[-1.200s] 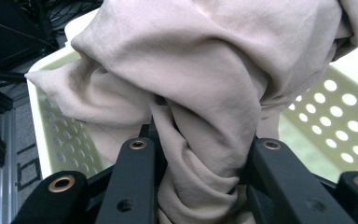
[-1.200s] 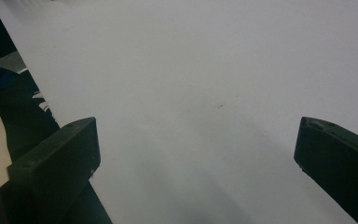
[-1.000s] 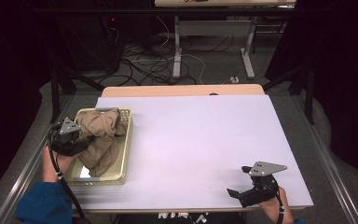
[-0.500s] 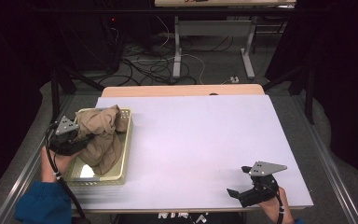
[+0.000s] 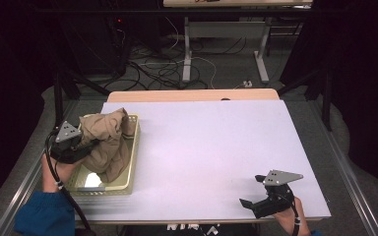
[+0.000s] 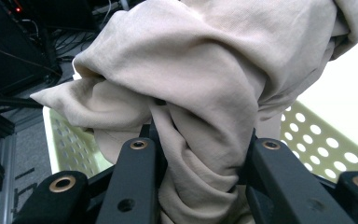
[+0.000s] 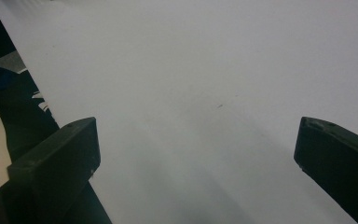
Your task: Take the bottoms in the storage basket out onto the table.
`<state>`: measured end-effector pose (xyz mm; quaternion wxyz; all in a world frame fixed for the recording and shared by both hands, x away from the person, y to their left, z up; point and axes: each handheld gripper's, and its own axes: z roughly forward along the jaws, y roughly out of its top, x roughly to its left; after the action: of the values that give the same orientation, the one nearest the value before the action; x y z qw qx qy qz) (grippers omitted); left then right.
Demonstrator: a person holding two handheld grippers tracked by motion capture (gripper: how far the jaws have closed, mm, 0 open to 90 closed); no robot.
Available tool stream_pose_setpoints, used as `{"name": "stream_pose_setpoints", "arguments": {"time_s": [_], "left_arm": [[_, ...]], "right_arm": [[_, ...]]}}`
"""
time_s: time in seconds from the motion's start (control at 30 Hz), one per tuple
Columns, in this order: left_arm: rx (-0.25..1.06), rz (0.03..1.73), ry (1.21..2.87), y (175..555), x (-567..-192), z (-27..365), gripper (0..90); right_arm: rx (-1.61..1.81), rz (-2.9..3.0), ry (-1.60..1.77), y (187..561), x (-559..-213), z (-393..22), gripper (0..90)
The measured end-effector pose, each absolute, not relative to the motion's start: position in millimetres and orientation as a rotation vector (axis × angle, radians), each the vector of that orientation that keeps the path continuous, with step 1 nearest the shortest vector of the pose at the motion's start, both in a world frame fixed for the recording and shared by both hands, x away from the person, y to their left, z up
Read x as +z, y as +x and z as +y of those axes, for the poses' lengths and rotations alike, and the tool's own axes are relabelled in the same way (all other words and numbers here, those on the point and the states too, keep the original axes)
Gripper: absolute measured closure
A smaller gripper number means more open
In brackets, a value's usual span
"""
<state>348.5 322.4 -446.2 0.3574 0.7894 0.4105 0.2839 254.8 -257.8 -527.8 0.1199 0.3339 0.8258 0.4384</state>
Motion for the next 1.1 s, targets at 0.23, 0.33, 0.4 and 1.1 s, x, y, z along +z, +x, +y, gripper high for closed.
{"name": "stream_pose_setpoints", "arguments": {"time_s": [0.23,0.33,0.4,1.1], "left_arm": [[0.745,1.048,2.03,347,-442,321,71.1],[0.745,1.044,2.03,347,-441,321,71.1],[0.743,1.042,2.031,346,-439,320,71.2],[0.77,1.006,1.997,343,-429,316,71.1]], "right_arm": [[1.281,2.413,0.975,255,-528,-258,0.0],[1.282,2.414,0.972,255,-528,-258,0.0],[1.281,2.413,0.975,255,-528,-258,0.0],[1.275,2.426,0.969,255,-528,-258,0.1]]}}
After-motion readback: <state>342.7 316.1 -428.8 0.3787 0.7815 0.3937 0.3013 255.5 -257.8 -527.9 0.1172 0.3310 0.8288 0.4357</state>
